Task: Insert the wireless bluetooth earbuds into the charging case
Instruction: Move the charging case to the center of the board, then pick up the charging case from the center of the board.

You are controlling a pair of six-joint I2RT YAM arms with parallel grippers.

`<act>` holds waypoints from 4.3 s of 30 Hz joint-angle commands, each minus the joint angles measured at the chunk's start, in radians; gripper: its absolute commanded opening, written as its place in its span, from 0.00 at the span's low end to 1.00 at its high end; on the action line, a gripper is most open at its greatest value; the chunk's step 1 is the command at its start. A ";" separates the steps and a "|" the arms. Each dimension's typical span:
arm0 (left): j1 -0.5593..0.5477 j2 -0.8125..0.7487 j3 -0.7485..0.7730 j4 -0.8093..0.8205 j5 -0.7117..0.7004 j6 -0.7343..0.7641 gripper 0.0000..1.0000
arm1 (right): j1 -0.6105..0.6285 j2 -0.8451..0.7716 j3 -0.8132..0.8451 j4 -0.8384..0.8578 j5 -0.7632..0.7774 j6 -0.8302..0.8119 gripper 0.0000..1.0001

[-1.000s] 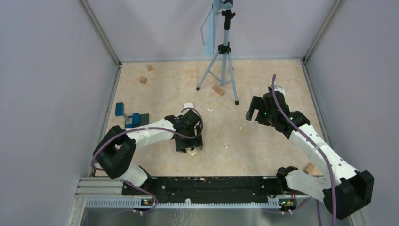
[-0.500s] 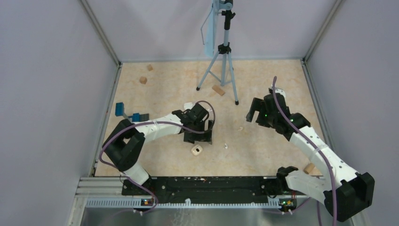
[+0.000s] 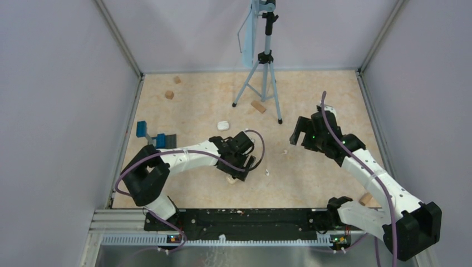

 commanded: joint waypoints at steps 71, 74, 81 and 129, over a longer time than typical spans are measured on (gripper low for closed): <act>0.593 -0.296 0.034 -0.092 0.371 -0.066 0.84 | 0.451 0.364 -0.014 0.359 -0.239 -0.712 0.84; 0.608 -0.304 0.015 -0.090 0.369 -0.065 0.84 | 0.450 0.382 -0.020 0.389 -0.247 -0.781 0.85; 0.611 -0.296 -0.012 -0.080 0.378 -0.054 0.84 | 0.458 0.502 -0.008 0.421 -0.314 -0.851 0.86; 0.594 -0.116 -0.228 0.506 1.025 -0.328 0.79 | 0.458 0.326 -0.107 0.812 -0.474 -0.678 0.50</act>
